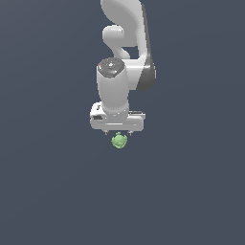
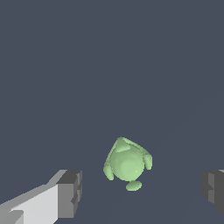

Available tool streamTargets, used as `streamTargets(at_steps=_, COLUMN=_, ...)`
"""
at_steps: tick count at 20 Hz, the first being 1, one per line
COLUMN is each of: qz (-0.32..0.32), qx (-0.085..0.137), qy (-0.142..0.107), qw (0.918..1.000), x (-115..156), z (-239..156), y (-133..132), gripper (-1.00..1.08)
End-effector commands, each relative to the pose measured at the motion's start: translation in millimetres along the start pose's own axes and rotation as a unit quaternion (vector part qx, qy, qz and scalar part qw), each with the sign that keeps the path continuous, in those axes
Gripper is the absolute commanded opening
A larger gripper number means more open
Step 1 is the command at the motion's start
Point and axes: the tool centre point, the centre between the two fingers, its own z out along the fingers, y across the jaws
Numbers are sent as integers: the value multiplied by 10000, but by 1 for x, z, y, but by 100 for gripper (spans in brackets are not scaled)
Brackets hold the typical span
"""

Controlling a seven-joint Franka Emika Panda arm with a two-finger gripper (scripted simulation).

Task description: Pick up the object and move it to a goal position.

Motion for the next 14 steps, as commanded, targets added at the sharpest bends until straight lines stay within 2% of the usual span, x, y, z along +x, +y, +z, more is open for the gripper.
streamTargets(at_steps=1, qz=0, qx=0, qy=0, qw=10000, x=0, z=0, y=0, gripper=100)
streamTargets(at_steps=4, qz=24, qx=-18, qy=12, qw=10000, x=1, z=-2, y=5, gripper=100)
streamTargets(at_steps=10, qz=123, qx=-112, qy=78, qw=9998, x=6, z=-16, y=30, gripper=100)
streamTargets(at_steps=14, qz=118, qx=-116, qy=81, qw=9998, x=6, z=-17, y=31, gripper=100)
